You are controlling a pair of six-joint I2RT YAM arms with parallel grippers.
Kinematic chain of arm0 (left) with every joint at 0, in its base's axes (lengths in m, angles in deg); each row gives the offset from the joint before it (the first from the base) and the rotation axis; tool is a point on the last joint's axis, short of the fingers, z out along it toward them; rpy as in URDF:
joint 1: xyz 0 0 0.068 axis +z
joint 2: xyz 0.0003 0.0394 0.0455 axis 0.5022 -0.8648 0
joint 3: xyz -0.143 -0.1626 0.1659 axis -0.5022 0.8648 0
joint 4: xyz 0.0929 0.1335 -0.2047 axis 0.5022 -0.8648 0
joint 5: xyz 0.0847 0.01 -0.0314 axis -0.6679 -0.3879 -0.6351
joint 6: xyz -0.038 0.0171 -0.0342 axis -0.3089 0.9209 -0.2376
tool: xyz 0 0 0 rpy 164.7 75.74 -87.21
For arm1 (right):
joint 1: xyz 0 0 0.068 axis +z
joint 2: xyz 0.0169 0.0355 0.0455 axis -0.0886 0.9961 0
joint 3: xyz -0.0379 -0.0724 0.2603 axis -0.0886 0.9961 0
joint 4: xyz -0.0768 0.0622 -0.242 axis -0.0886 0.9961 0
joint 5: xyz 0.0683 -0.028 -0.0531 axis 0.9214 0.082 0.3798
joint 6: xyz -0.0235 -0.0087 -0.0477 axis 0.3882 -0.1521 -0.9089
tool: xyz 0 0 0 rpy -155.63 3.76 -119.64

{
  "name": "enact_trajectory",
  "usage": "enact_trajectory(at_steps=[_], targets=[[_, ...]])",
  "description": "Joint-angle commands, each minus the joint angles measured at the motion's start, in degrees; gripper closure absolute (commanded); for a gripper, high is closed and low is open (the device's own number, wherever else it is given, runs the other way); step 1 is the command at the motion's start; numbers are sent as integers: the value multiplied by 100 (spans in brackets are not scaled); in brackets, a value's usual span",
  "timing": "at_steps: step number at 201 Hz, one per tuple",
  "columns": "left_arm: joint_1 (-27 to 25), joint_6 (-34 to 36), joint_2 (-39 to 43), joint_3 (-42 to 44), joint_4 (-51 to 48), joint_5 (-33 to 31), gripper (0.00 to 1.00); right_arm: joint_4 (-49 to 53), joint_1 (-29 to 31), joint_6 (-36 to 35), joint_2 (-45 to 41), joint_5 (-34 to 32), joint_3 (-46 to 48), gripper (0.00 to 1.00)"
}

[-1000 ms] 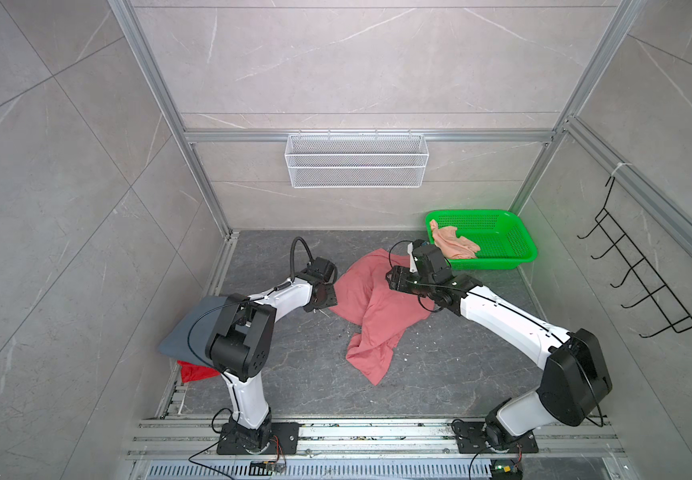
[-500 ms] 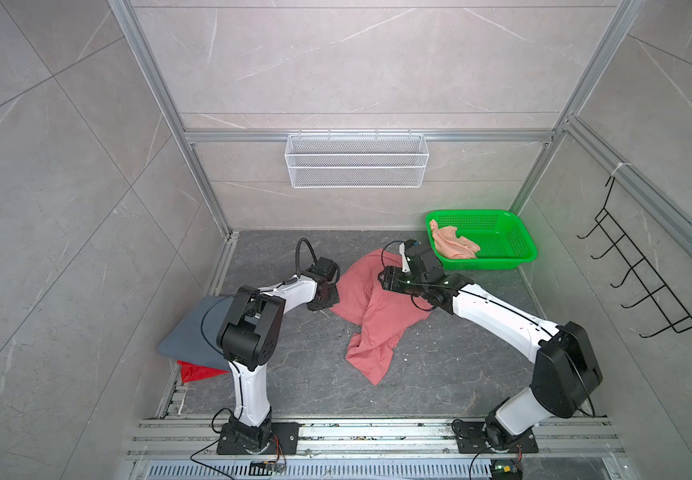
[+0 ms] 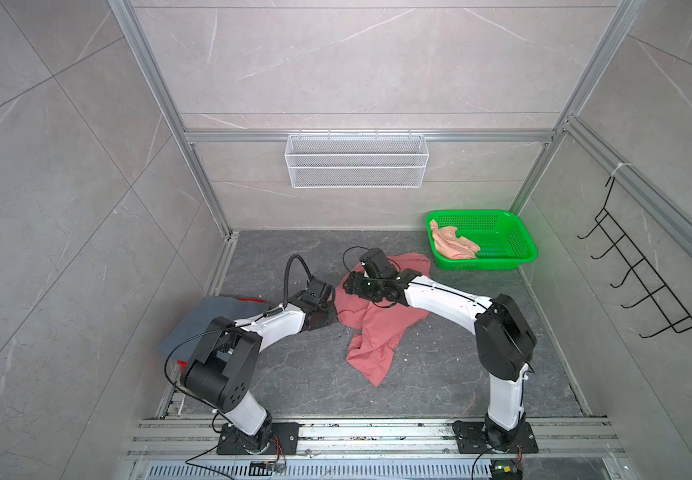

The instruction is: Fold and stack the t-shirts

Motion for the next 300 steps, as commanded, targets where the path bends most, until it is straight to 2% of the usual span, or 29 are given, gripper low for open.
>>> enact_trajectory(at_steps=[1,25,63,99,147,196,225,243,251,264,281,300], targets=[[-151,-194,292,356,401,-141,94,562,283,254,528,-4,-618,30],[-203,-350,531,813,830,-139,94,902,497,279,1048,-70,-1081,31],[-249,-485,1115,1459,1349,-380,94,1186,621,376,1311,-21,-1318,31],[-250,-416,1252,1584,1402,-350,91,1721,812,297,1621,-216,-1746,33],[-248,-595,1302,1916,1759,-219,91,1761,1062,368,2049,-148,-2048,35],[-266,-556,1954,2286,1945,-303,91,2607,1240,287,2662,-410,-2817,35],[-267,-542,2320,2513,1919,-411,88,2834,1306,323,3016,-428,-3076,40],[-268,-600,2473,2624,1792,-456,86,2917,1335,354,3154,-487,-3142,48],[-265,-623,2541,2677,1761,-454,85,2928,1338,367,3203,-497,-3146,57],[-267,-684,2674,2751,1700,-473,85,2933,1342,393,3249,-514,-3139,79],[-268,-713,2950,2798,1487,-553,84,2819,1340,361,3188,-490,-3091,98],[-268,-655,3360,2790,1148,-543,79,2675,1309,222,2985,-563,-3129,100]])
